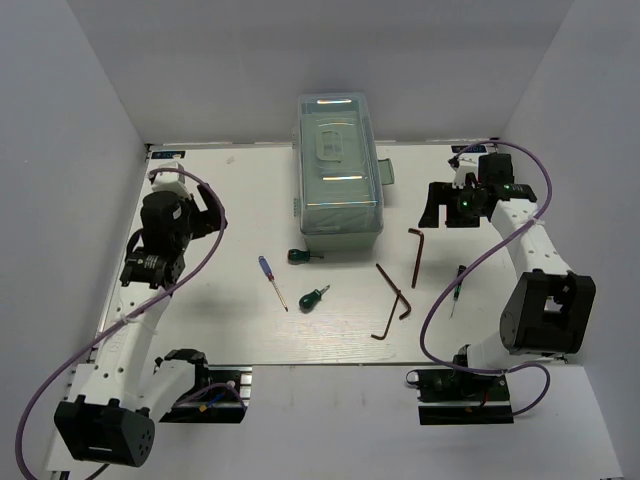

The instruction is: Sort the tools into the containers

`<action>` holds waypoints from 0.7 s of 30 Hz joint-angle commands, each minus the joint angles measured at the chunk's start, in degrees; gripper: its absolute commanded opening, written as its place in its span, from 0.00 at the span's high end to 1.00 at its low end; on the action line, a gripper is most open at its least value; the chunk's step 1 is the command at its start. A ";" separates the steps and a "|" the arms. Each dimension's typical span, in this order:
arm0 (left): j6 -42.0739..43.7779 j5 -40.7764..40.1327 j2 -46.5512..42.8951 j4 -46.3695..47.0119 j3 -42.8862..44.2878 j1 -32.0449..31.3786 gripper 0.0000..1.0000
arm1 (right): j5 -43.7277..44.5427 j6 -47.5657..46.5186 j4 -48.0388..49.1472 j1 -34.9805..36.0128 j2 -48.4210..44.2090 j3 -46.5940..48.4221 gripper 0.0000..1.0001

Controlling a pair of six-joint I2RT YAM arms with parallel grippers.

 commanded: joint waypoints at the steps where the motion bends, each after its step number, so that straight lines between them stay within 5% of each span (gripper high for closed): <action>1: -0.74 4.23 0.53 0.77 2.27 -0.11 0.00 | -0.10 -0.99 1.04 0.09 -2.17 1.94 0.10; 4: -1.26 7.04 3.25 2.18 3.32 -0.11 0.00 | -4.66 -6.78 1.13 -0.35 -3.31 1.16 0.10; 5: -1.26 7.75 3.87 2.19 3.32 -0.11 0.00 | -12.42 -8.80 1.56 -0.61 -4.53 0.72 0.10; 7: -1.26 9.94 5.88 2.72 4.81 -0.11 0.00 | -18.44 -20.31 -2.10 -0.61 -5.24 0.71 0.14; 9: -0.57 12.31 7.20 3.24 5.60 -0.11 0.12 | -26.19 -24.71 -5.72 0.09 -4.46 4.22 0.49; 10: -0.56 13.02 7.82 3.24 6.30 -0.11 0.24 | -26.55 -23.69 -5.56 0.44 -4.19 5.10 0.99; 11: -0.56 13.64 9.22 3.24 6.31 -0.11 0.49 | -25.34 -22.37 -2.51 0.79 -4.19 7.72 1.00; 12: -0.56 14.16 9.93 3.24 7.01 -0.11 0.96 | -23.50 -20.79 -1.17 3.23 -4.19 8.62 1.00; 16: -0.56 17.50 11.87 4.64 7.02 -0.11 1.00 | -16.81 -18.77 5.42 9.65 -1.48 16.33 1.00; 17: -0.56 19.34 12.74 4.65 7.01 -0.11 1.00 | -15.84 -16.14 5.69 10.45 0.53 18.27 0.70; 20: -1.17 22.06 14.24 6.48 7.01 -0.11 0.45 | -12.67 -7.46 7.79 14.68 6.35 26.19 0.23; 21: -1.17 22.95 14.24 7.19 7.01 -0.11 0.24 | -13.10 -4.72 9.98 16.77 7.22 28.90 0.16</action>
